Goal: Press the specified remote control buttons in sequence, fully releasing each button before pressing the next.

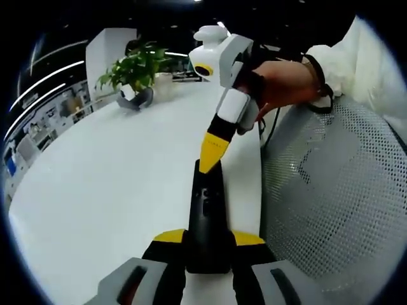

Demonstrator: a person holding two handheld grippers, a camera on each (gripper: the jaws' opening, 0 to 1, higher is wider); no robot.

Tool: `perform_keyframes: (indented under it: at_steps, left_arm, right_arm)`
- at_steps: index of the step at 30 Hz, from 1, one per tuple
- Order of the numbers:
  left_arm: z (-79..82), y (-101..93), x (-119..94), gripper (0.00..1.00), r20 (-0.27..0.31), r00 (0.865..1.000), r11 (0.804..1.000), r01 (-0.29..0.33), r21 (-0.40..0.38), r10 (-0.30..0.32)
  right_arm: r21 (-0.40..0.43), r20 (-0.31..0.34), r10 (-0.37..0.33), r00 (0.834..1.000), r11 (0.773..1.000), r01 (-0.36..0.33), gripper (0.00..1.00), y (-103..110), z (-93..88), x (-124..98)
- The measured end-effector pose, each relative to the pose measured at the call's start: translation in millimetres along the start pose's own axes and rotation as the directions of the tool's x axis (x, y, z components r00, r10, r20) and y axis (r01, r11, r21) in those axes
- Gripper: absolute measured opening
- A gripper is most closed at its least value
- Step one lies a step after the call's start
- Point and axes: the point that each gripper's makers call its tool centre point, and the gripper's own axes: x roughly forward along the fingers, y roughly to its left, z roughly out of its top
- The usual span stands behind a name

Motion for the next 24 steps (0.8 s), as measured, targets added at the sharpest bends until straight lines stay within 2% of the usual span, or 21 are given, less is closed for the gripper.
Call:
perform_keyframes:
  at_steps: [4,11,17,21,24]
  left_arm:
    - [-1.0,0.8,-0.8,0.25,-0.002,1.0,1.0,-0.002,0.002,0.002]
    - [-0.9,0.0,-1.0,0.24,-0.002,1.0,1.0,0.004,0.013,-0.004]
    - [4.1,-8.1,4.6,0.24,0.002,1.0,0.999,0.027,0.034,-0.027]
    - [5.3,-8.2,5.1,0.24,0.002,1.0,0.999,0.027,0.04,-0.028]
    - [5.3,-7.7,5.0,0.24,0.003,1.0,0.999,0.028,0.038,-0.028]
  right_arm:
    - [-0.017,-0.002,-0.001,1.0,1.0,0.001,0.0,-0.2,0.5,0.0]
    - [0.063,-0.012,0.025,1.0,0.998,-0.024,0.0,0.4,1.5,-1.3]
    - [0.09,0.029,0.078,0.997,0.993,-0.08,0.0,8.0,7.4,-3.0]
    - [0.141,0.012,0.099,0.995,0.985,-0.1,0.0,8.2,4.1,-2.1]
    - [0.152,-0.008,0.084,0.996,0.985,-0.081,0.0,5.3,0.5,-1.4]
